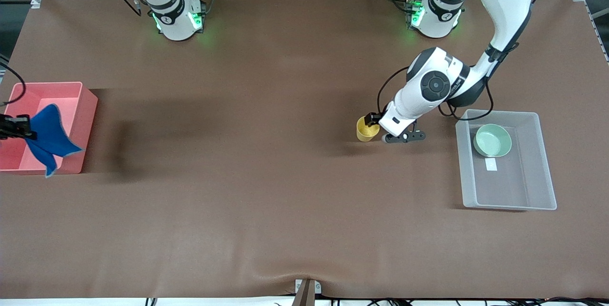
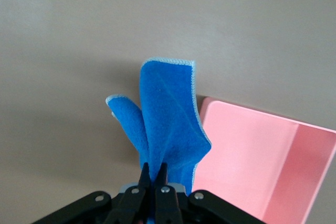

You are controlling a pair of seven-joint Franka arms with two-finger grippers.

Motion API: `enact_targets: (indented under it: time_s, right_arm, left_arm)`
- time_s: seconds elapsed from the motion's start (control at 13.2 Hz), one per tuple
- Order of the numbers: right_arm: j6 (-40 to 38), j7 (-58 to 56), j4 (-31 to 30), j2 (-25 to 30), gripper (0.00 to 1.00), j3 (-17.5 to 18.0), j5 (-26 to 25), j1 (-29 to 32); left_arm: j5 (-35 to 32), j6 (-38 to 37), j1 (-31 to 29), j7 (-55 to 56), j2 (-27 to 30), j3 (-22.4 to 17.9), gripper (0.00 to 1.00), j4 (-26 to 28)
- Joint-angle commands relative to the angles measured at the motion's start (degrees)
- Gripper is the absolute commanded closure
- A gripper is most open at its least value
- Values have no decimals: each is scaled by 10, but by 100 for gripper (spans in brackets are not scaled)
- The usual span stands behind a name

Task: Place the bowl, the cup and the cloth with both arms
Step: 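Grasp the yellow cup with the left gripper and lift it, then lower the cup into the clear bin while the right gripper releases the cloth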

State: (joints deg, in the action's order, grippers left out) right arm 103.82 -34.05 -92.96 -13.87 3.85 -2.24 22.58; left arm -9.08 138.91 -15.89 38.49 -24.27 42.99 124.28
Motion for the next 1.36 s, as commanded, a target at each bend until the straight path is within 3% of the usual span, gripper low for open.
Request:
enact_targets:
  time_s: [0.0, 0.15, 0.3, 0.38, 0.53, 1.06, 1.29]
  right_arm:
    - [1, -54, -2, 5, 100, 9, -5, 49]
    - [9, -86, 1, 3, 100, 9, -25, 74]
    - [11, -98, 3, 2, 100, 10, -29, 96]
    - [11, -102, 3, 1, 100, 9, -30, 99]
    - [19, -104, 2, -9, 100, 10, -43, 115]
    - [74, -124, 1, -80, 100, 10, -56, 171]
    - [123, -124, 2, -118, 100, 10, -53, 182]
  left_arm:
    - [-20, 15, 2, 24, -17, -1, 47, -6]
    - [-20, 17, 5, 34, -18, 0, 65, -7]
    - [-21, 17, 6, 48, -17, 0, 96, -8]
    - [-26, 18, 6, 47, -17, -1, 100, -8]
    - [-67, 18, -2, 48, -5, 1, 100, -10]
    - [-64, -2, -59, 10, 120, 3, 100, -32]
    - [-63, -52, -99, -42, 137, 3, 100, -77]
